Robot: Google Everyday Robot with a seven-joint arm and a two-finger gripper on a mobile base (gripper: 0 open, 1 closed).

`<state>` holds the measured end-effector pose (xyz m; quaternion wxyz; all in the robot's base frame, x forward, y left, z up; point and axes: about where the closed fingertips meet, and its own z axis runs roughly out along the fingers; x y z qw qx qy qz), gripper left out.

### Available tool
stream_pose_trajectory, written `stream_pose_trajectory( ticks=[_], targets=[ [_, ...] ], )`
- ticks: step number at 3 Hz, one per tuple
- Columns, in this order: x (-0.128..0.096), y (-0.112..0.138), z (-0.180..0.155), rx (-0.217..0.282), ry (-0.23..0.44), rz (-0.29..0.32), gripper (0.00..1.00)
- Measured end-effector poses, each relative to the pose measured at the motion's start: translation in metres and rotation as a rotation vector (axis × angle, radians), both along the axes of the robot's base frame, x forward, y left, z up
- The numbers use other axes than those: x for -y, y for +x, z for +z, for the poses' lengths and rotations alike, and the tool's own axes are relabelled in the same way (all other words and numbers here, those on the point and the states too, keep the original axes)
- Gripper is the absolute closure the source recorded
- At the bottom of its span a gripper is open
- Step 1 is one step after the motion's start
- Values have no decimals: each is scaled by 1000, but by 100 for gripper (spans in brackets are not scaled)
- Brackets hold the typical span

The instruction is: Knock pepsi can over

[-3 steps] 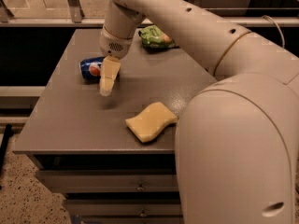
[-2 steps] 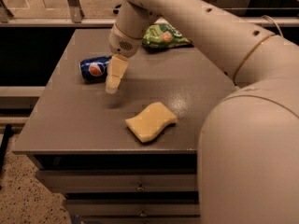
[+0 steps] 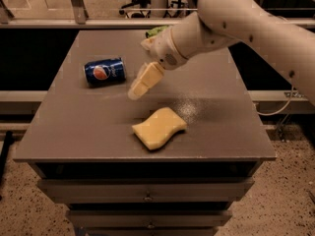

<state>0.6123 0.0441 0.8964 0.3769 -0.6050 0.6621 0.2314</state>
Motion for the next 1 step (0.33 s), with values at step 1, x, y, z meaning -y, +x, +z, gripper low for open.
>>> stream_pose_trajectory(
  ticks=[1],
  targets=[
    [18,-3,9,69,200,-58,0]
  ],
)
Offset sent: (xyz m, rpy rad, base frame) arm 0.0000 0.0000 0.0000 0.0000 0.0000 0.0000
